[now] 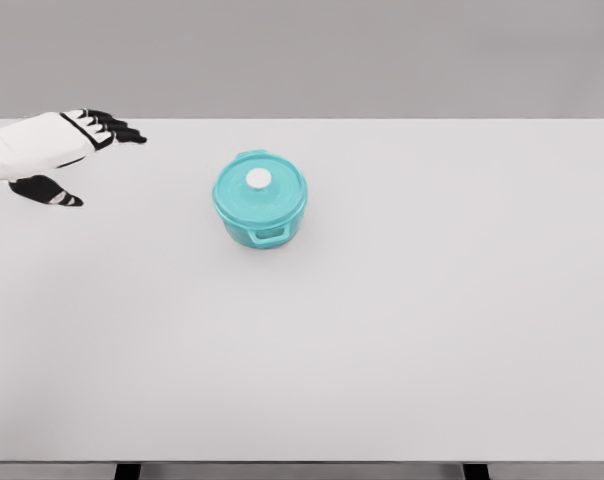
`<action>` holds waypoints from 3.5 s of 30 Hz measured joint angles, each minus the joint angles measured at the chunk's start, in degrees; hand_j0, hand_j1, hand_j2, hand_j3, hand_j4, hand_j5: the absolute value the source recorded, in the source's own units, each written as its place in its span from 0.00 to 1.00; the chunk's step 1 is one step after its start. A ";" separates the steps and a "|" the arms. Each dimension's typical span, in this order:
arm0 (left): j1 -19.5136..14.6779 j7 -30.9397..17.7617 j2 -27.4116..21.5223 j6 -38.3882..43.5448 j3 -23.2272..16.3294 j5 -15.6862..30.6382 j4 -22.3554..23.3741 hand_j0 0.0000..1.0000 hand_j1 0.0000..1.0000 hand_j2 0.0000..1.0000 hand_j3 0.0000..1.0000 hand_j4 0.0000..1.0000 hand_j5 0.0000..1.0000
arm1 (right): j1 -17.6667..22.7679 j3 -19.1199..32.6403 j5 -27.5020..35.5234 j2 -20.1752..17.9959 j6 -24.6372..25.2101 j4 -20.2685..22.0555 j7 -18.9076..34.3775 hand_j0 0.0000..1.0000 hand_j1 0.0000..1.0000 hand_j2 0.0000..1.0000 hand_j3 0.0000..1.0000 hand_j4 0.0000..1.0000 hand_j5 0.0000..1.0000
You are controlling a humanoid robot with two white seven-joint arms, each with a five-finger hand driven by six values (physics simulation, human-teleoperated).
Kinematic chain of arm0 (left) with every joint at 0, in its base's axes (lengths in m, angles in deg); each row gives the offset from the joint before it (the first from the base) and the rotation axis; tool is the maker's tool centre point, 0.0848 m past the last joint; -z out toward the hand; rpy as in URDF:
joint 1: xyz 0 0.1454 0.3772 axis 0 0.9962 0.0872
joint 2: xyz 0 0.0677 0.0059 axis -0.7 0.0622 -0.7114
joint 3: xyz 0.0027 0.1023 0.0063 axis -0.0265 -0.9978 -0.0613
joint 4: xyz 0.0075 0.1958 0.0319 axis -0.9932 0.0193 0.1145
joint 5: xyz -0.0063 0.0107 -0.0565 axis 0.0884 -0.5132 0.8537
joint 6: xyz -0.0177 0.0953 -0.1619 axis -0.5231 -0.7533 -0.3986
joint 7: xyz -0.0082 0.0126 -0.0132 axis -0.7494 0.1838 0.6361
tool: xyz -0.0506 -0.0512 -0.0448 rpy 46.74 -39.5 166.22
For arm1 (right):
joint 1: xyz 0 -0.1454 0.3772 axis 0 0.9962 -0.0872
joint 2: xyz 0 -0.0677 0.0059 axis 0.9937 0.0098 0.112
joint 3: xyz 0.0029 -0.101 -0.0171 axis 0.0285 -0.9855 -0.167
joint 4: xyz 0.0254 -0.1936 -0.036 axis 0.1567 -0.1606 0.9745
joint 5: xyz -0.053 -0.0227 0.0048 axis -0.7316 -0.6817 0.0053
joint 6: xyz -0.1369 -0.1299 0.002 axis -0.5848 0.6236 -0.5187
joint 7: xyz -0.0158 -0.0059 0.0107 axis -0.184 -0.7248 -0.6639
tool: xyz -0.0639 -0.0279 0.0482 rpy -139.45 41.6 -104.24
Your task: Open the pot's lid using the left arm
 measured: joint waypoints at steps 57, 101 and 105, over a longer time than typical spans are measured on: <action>-25.63 -0.75 19.89 0.05 -35.11 -0.75 18.31 0.76 0.76 0.76 0.76 0.76 0.76 | 0.00 0.00 0.00 0.00 0.00 0.00 0.00 1.00 1.00 1.00 1.00 1.00 1.00; -23.96 -0.61 5.36 0.00 -32.73 -0.30 16.30 0.40 0.40 0.40 0.40 0.40 0.40 | 0.00 0.00 -0.01 0.00 0.00 0.00 0.00 1.00 1.00 1.00 1.00 1.00 1.00; -23.34 -0.59 3.00 0.01 -32.35 -0.30 16.23 0.41 0.41 0.41 0.41 0.41 0.41 | 0.00 0.00 -0.01 0.00 0.00 0.00 0.00 1.00 1.00 1.00 1.00 1.00 1.00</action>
